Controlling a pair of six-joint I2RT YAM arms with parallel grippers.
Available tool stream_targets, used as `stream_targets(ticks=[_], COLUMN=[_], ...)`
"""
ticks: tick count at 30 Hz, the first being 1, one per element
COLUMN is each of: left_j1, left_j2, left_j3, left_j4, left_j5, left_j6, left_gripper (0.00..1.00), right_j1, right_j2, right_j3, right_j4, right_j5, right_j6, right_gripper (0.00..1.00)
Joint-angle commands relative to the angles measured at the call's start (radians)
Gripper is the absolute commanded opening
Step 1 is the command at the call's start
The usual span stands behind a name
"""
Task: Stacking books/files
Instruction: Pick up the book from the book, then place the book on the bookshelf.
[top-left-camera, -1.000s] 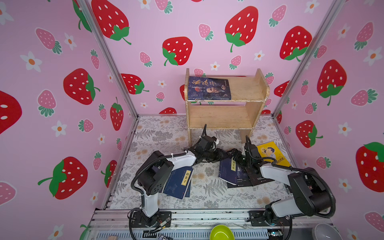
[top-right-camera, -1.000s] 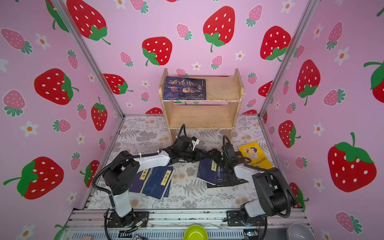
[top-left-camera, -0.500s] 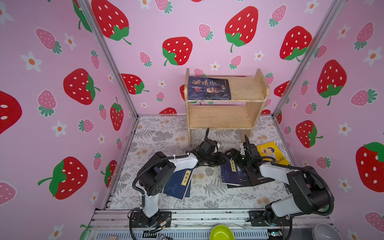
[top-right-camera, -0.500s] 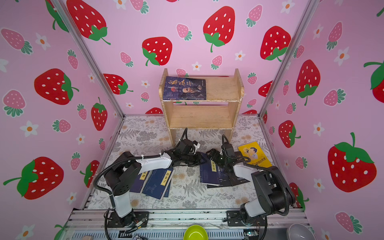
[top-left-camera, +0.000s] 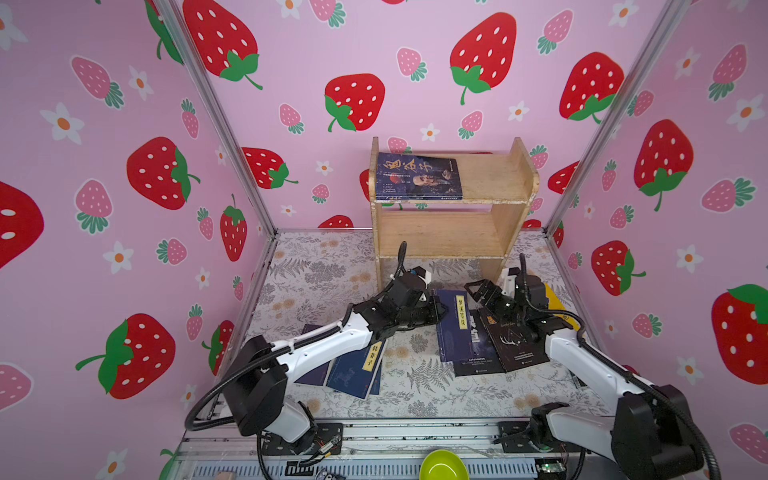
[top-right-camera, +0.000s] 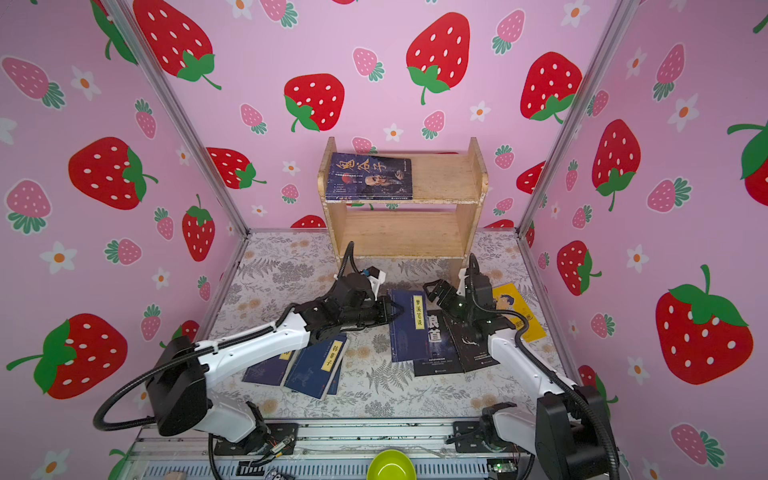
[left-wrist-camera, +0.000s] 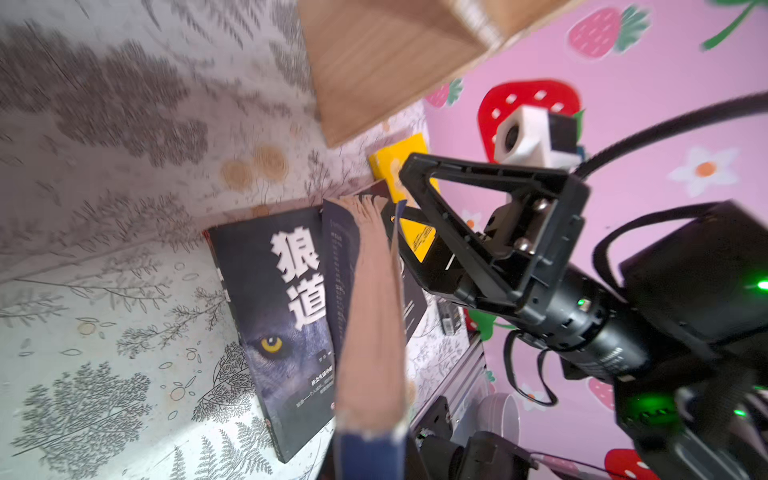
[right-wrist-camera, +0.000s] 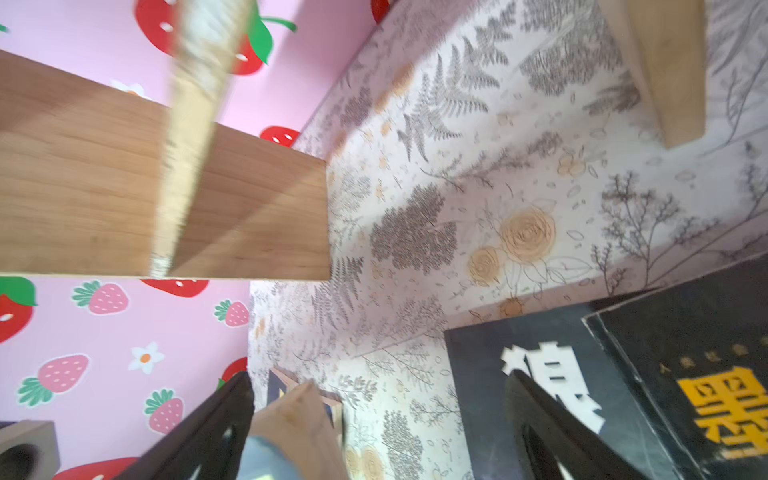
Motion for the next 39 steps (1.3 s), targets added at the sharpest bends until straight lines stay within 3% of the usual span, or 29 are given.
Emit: stream_targets(ticks=[1,8,14,17,28,39], left_j1=[0.001,0.022,0.022,0.021,0.032,0.086], left_j2=[-0.102,-0.203,-0.212,-0.188,-0.089,-0.025], left_j3=[0.055,0.117,0.071,0.080,0.110,0.124], left_j4=[-0.093,-0.045,0.234,0.291,0.426,0.508], left_j5=[-0.197,-0.404,-0.559,-0.609,-0.668,-0.609], left_j6=[-0.011,-0.034,-0.006,-0.007,-0.067,-0.137], left_gripper=[0.00,0.00,0.00,0.00,0.00,0.00], right_j1=[-0.016,-0.014,0.011,0.032,0.116,0.151], right_j2=[-0.062,-0.114,-0.153,-0.155,-0.040,0.053], right_j3=[0.053,0.074,0.059,0.041,0.090,0.077], right_j4=[-0.027,0.167,0.251,0.320,0.440,0.583], right_j5=[-0.075,-0.288,-0.338,-0.359,-0.353,-0.264], right_j6=[-0.005,0.119,0.220,0.274,0.315,0.428], right_gripper=[1.00,1.00,1.00,0.99,0.93,0.79])
